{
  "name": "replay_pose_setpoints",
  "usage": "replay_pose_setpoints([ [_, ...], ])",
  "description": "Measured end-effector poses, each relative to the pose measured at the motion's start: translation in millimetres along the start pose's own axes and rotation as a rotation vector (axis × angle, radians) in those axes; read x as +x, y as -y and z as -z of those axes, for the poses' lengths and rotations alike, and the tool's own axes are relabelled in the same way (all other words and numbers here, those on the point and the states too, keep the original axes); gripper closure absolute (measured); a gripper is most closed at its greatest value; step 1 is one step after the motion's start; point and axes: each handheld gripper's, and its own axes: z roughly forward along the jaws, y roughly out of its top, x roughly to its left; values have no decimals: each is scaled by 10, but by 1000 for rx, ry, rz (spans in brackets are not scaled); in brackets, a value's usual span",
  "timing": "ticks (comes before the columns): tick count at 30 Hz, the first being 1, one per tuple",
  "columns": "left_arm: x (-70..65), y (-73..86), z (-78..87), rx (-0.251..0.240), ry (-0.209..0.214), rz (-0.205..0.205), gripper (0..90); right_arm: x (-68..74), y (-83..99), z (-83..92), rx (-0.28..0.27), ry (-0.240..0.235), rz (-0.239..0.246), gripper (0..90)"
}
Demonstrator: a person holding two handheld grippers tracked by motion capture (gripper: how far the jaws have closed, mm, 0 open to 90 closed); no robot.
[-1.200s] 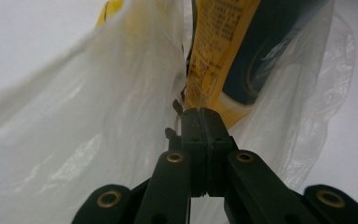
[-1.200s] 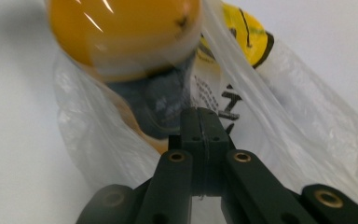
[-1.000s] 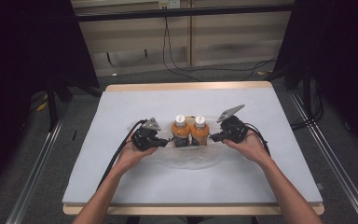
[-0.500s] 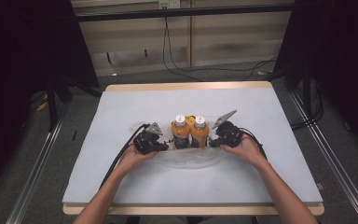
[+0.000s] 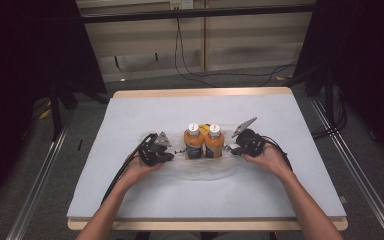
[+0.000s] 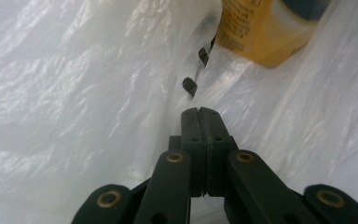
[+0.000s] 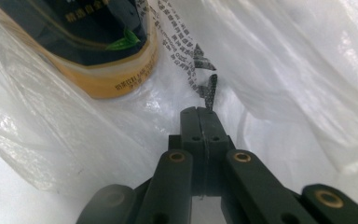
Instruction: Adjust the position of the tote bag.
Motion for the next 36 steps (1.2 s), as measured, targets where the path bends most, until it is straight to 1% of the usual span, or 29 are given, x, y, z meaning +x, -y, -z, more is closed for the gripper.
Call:
replay_pose_setpoints([
  [1, -3, 6, 6, 1, -4, -9, 897, 4, 3, 5, 7, 5, 2, 900],
  [2, -6, 12, 17, 8, 1, -5, 898, 2, 3, 12, 16, 13, 13, 900],
  [3, -4, 20, 20, 5, 0, -2, 899, 7, 4, 22, 28, 17, 6, 900],
  [6, -2, 33, 29, 2, -3, 0, 899, -1, 11, 35, 44, 30, 19, 900],
  [7, -1, 39, 37, 8, 0, 0, 898, -7, 14, 40, 48, 36, 20, 900],
  [8, 2, 50, 45, 8, 4, 8, 898, -32, 27, 55, 59, 33, 10, 900],
  [9, 2, 50, 45, 8, 4, 8, 898, -32, 27, 55, 59, 33, 10, 900],
  [10, 6, 50, 51, 13, 5, 3, 898, -37, 34, 66, 69, 28, -12, 900],
  [12, 4, 58, 55, 11, 3, -6, 899, -86, 64, 89, 75, 30, -29, 900],
  [13, 7, 62, 59, 11, 5, -7, 900, -99, 72, 92, 74, 35, -28, 900],
  [14, 8, 70, 59, 3, 4, 2, 900, -106, 78, 98, 79, 38, -29, 900],
  [16, 30, 84, 79, 14, 10, -6, 900, -117, 86, 102, 81, 41, -28, 900],
  [19, 44, 98, 91, 14, 10, -6, 900, -118, 92, 110, 90, 48, -24, 900],
  [20, 49, 115, 98, 16, 7, 4, 900, -128, 101, 117, 93, 57, -12, 900],
  [21, 56, 120, 108, 24, 1, 0, 900, -125, 108, 123, 97, 61, -26, 900],
  [22, 58, 127, 117, 29, -3, -1, 900, -138, 117, 126, 94, 63, -15, 900],
  [23, 68, 136, 128, 33, -10, -1, 900, -144, 125, 133, 95, 59, -17, 900],
  [24, 80, 149, 137, 31, -16, 11, 900, -146, 132, 136, 95, 63, -17, 900],
  [25, 80, 149, 137, 31, -16, 11, 900, -148, 138, 144, 101, 64, -24, 900],
  [26, 127, 189, 151, 24, -8, 30, 900, -157, 146, 145, 96, 61, -22, 900],
  [27, 127, 189, 151, 24, -8, 30, 900, -166, 151, 149, 98, 65, -17, 900],
  [28, 150, 216, 159, 23, -17, 43, 900, -167, 156, 154, 104, 74, -16, 900],
  [29, 150, 216, 159, 23, -17, 43, 900, -167, 156, 154, 104, 74, -16, 900],
  [30, 167, 221, 176, 34, -25, 23, 900, -187, 177, 168, 105, 81, -16, 900],
  [31, 163, 226, 181, 34, -24, 27, 900, -192, 191, 178, 108, 77, -27, 900],
  [32, 162, 231, 186, 36, -31, 26, 900, -209, 204, 186, 108, 82, -21, 900],
  [33, 171, 237, 197, 38, -32, 30, 900, -214, 216, 195, 111, 88, -26, 900],
  [36, 184, 247, 219, 37, -32, 27, 900, -221, 235, 211, 124, 112, -11, 900],
])
